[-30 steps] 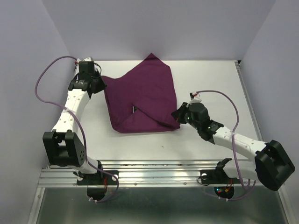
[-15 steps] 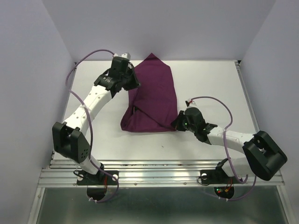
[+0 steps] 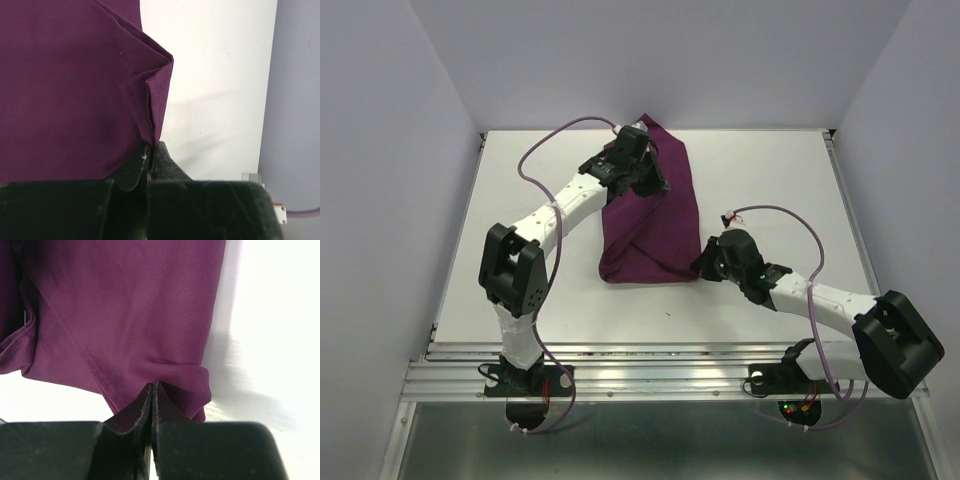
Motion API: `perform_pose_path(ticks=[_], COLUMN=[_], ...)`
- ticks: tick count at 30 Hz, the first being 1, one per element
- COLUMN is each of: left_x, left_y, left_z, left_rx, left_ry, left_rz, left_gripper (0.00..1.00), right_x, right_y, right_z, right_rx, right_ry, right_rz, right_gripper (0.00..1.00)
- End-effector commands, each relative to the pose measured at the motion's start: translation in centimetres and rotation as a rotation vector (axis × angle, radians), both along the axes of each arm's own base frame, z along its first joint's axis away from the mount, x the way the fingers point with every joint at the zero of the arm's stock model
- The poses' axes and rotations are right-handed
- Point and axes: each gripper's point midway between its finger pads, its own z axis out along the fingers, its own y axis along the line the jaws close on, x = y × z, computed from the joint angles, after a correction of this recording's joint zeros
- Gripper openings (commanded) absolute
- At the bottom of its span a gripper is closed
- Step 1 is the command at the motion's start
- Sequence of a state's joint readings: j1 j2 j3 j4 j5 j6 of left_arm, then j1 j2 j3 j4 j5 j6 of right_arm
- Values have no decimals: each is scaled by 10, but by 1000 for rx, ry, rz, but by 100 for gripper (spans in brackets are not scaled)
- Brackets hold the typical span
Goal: Prepare the surgical pack
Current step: Pack the surgical kit at the center of the board.
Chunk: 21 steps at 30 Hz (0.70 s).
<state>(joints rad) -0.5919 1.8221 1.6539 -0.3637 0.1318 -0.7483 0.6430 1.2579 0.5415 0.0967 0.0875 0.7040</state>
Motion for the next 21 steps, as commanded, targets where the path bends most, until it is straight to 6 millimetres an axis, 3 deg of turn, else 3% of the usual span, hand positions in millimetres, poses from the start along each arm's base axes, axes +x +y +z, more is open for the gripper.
perform_pose_path(ticks=[1,8,15,19,21], left_x=[9,13,9,1,-2], left_y=[-38,-71,-96,-107,-106], left_z=[38,17,-27,-46,-42], left_rx=[-134,-149,-122,-92,-71], left_ry=[-73,-49,19,57,56], left_rz=[-17,-23,-70,-126,-144], left_gripper=[0,0,0,34,41], right_x=[-1,-5,-9,-9,-8], right_y=[-1,-1,-5,-6,-8], right_z=[-2,-7,-5,0,3], right_rx=[-10,-6,-4,-7,-11], right_ry=[-4,10,13,5,-1], right_rz=[-10,0,-6,-8,-14], right_gripper=[3,3,3,3,3])
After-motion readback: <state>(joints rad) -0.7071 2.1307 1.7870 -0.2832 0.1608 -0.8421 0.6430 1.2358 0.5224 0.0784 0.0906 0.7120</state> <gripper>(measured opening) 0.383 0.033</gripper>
